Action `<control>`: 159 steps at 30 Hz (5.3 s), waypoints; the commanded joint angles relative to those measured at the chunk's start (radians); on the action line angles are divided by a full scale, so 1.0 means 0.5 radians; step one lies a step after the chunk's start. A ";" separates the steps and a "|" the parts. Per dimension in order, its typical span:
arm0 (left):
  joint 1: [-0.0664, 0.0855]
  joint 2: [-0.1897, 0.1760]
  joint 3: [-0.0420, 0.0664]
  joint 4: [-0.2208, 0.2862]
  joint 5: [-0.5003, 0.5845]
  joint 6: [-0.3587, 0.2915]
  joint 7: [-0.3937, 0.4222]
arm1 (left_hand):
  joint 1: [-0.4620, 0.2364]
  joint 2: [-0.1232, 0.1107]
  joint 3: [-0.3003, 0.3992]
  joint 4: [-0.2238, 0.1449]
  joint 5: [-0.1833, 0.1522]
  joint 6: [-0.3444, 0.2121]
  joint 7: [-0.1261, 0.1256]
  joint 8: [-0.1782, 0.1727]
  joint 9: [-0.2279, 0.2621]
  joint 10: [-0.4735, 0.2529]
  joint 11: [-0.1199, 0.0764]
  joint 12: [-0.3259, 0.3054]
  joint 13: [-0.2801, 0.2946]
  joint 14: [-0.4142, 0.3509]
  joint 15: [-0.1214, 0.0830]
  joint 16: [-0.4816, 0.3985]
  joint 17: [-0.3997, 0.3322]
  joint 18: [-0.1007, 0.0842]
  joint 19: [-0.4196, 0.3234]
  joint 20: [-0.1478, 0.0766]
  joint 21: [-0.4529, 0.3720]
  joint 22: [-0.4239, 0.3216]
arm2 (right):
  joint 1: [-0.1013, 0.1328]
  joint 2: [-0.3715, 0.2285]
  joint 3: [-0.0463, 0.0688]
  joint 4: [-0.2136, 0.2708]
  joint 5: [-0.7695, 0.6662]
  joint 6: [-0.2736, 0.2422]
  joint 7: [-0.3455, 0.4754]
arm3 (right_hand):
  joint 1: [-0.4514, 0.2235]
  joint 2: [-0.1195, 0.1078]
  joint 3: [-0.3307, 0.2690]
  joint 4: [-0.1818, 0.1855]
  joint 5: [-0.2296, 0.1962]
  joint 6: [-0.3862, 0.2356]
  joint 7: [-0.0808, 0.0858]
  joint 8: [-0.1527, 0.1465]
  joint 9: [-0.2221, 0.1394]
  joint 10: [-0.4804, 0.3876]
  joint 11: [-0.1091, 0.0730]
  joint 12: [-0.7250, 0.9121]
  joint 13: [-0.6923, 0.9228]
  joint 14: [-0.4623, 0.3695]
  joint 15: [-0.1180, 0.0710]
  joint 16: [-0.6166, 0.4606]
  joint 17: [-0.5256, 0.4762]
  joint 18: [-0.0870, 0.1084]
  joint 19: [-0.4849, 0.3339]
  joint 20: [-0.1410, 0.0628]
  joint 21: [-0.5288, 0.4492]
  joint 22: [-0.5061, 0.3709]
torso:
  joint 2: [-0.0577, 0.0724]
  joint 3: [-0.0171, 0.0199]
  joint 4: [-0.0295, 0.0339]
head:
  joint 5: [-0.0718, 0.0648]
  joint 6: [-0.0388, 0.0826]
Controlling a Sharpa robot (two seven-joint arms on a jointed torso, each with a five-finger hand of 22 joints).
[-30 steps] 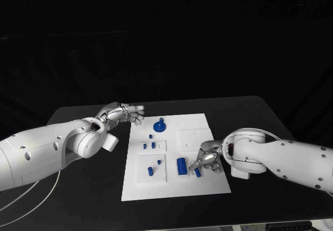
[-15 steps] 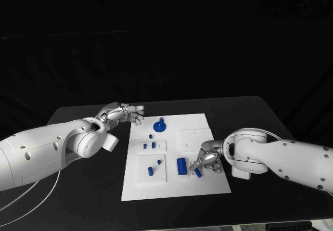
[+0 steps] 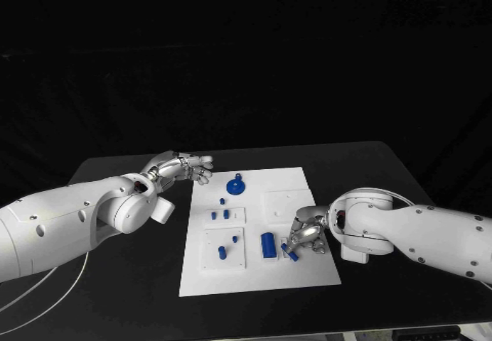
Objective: Assemble the parts on the task board
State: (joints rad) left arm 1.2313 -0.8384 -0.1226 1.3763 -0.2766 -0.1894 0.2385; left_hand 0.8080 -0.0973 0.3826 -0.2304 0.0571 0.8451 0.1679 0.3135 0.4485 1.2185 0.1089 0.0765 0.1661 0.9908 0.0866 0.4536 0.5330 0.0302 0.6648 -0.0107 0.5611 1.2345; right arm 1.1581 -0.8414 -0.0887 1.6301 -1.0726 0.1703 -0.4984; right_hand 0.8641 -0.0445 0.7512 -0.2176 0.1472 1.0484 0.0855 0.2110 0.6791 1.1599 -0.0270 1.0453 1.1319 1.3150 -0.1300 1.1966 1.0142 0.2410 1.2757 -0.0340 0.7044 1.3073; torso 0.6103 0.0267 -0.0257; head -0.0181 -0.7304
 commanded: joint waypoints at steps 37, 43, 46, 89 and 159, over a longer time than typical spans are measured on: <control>0.001 0.000 0.000 0.000 -0.003 0.026 0.006 | -0.004 0.021 -0.004 -0.014 0.003 -0.007 -0.002 -0.004 -0.002 0.009 -0.001 -0.009 -0.003 0.017 0.002 -0.016 0.007 0.029 0.006 -0.003 -0.009 0.005 | -0.002 0.016 -0.001 0.014 -0.106 0.023 0.005 | -0.245 -0.016 -0.232 0.133 -0.103 0.068 -0.013 0.004 -0.081 0.044 -0.011 -0.027 0.007 0.006 -0.013 0.015 0.020 0.042 0.009 0.021 0.021 0.028 | -0.001 0.0000 0.001 | 0.000 -0.002; 0.001 -0.001 0.000 0.000 -0.003 0.025 0.006 | -0.004 0.021 -0.004 -0.014 0.003 -0.007 -0.002 -0.003 -0.002 0.009 -0.001 -0.009 -0.003 0.017 0.002 -0.017 0.008 0.029 0.007 -0.003 -0.009 0.006 | -0.002 0.005 -0.001 0.018 -0.106 0.020 0.027 | -0.248 -0.041 -0.206 0.176 -0.159 0.070 -0.013 0.003 -0.092 0.045 -0.010 -0.030 0.009 0.005 -0.013 0.016 0.021 0.042 0.007 0.020 0.023 0.029 | -0.001 0.0005 0.000 | 0.001 -0.002; 0.001 -0.002 0.000 -0.001 -0.003 0.025 0.005 | -0.004 0.021 -0.004 -0.014 0.003 -0.007 -0.002 -0.003 -0.002 0.009 -0.001 -0.009 -0.003 0.017 0.002 -0.017 0.008 0.029 0.007 -0.003 -0.009 0.006 | -0.002 -0.007 -0.001 0.022 -0.106 0.049 0.059 | -0.275 -0.092 -0.227 0.191 -0.168 0.068 -0.012 0.001 -0.096 0.043 -0.009 -0.031 0.011 0.003 -0.013 0.015 0.022 0.042 0.004 0.022 0.023 0.030 | -0.002 0.0007 -0.001 | 0.001 -0.002; 0.001 0.000 -0.001 0.001 -0.004 0.039 0.003 | -0.017 0.028 -0.006 -0.006 0.003 -0.005 -0.002 -0.002 -0.003 0.011 -0.002 -0.008 -0.004 0.019 0.002 -0.024 0.016 0.028 0.009 -0.002 -0.014 0.010 | -0.003 -0.026 -0.002 -0.015 -0.163 0.045 0.043 | -0.213 -0.075 -0.358 0.060 -0.189 0.058 -0.014 0.013 -0.106 0.042 -0.012 -0.043 0.025 0.003 -0.017 0.005 0.023 0.042 0.009 0.012 0.003 0.015 | 0.001 -0.0015 -0.001 | -0.007 -0.011; 0.001 -0.012 -0.001 -0.010 -0.004 0.036 -0.001 | -0.013 0.032 -0.003 -0.009 0.003 -0.005 -0.003 -0.001 -0.005 0.013 -0.003 -0.008 -0.005 0.021 0.002 -0.033 0.025 0.029 0.009 -0.003 -0.021 0.016 | -0.060 -0.047 0.005 -0.050 -0.116 0.012 0.106 | -0.398 -0.110 -0.650 -0.078 -0.196 0.047 -0.023 0.024 -0.109 0.035 -0.022 -0.051 0.041 -0.012 -0.028 0.010 0.037 0.042 -0.007 -0.012 -0.005 0.022 | 0.000 0.0018 0.001 | 0.000 -0.016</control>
State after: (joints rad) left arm 1.2313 -0.8440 -0.1235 1.3699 -0.2774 -0.1834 0.2312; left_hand 0.7988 -0.0882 0.3799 -0.2332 0.0571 0.8451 0.1679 0.3135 0.4477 1.2185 0.1089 0.0765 0.1648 0.9943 0.0901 0.4413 0.5448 0.0302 0.6647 -0.0107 0.5572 1.2413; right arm 1.1329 -0.8627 -0.0830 1.6058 -1.1547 0.1590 -0.4392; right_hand 0.6726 -0.1041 0.4282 -0.2575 0.0504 1.0764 0.0748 0.2198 0.6218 1.1793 -0.0325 1.0248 1.1512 1.3071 -0.1379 1.2000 1.0316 0.2484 1.2719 -0.0344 0.7063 1.3073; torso 0.6097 0.0275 -0.0251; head -0.0196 -0.7389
